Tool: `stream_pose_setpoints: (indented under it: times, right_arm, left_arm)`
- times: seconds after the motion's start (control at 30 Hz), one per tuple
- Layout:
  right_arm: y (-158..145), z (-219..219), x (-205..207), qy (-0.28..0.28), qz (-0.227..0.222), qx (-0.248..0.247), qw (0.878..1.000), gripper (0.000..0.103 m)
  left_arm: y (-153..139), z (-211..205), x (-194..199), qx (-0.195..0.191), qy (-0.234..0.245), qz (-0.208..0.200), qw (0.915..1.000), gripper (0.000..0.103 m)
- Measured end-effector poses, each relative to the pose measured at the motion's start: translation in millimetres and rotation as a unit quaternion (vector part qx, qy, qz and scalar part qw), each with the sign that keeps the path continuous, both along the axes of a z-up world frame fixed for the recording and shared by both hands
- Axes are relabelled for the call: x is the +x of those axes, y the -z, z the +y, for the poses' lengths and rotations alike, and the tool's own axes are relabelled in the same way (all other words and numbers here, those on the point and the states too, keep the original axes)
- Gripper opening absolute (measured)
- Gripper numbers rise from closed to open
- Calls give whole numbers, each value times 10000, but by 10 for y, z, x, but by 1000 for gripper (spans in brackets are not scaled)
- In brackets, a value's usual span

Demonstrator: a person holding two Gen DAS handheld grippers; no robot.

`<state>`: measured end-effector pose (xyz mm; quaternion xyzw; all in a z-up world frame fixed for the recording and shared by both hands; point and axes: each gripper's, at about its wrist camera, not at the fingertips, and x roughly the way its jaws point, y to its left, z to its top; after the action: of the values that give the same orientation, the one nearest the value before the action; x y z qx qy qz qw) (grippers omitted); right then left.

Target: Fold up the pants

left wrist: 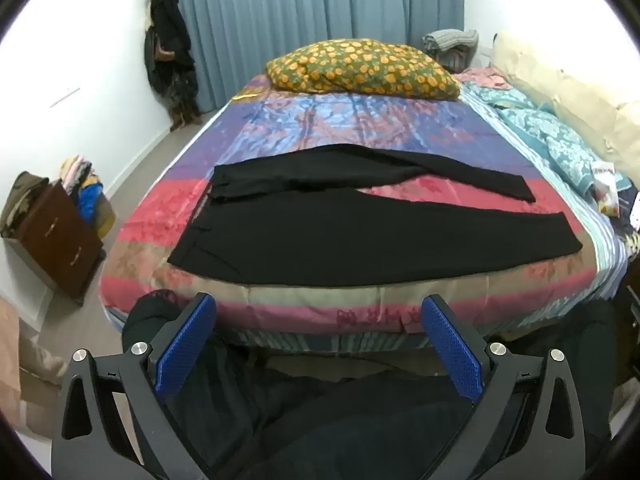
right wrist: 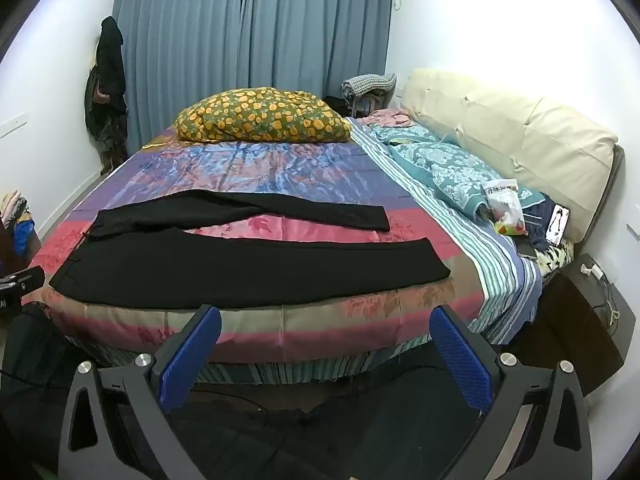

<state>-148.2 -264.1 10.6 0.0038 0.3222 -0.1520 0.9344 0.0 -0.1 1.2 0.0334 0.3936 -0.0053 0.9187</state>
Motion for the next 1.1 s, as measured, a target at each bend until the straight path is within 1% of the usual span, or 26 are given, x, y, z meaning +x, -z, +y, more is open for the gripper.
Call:
stream_pose_setpoints:
  times: [0.07,0.1,0.2,0.23,0.3,0.43,0.63,0.8,0.9,0.97,1.1]
  right_arm:
    - [-4,3,-2,7,-19,-6,10000,103]
    - [-9,5,-5,4,-26,-20,10000,103]
    - [-23,7,-28,-5,-56,-46,10000,103]
    - [31,-12,-10,-11,-51,-28,10000,103]
    - [49,-23,-20,-58,-43,19,10000,103]
    - [53,-36,-31,-116,-27,117,9999,103]
    - [54,-34,-6,-99,-17,94,9999,103]
    - [24,-82,15,43,-57,66,10000,103]
    - [49,-116,47,46,19,198,9998,103]
    - [64,-120,65,96,76,180,9998,103]
    - [20,-117,35,238,-27,112,9996,103]
  left_arm:
    - [-16,13,11,29,7,-52,10000,102]
    - [3,-30,-40,122,29,-131,9998,102]
    - [-29,-62,-48,183,51,-101,9998,102]
    - [31,-48,-72,193,44,-148,9997,102]
    - [35,-79,-81,192,27,-116,9997,102]
    - [57,-22,-26,20,52,55,10000,102]
    - [105,47,8,-233,-1,237,9994,102]
    - [94,75,-6,-251,-62,185,9995,102]
    - [82,70,-14,-211,-72,157,9996,102]
    - [88,57,-13,-155,-82,164,9997,102]
    - [105,43,0,-89,-59,202,9997,102]
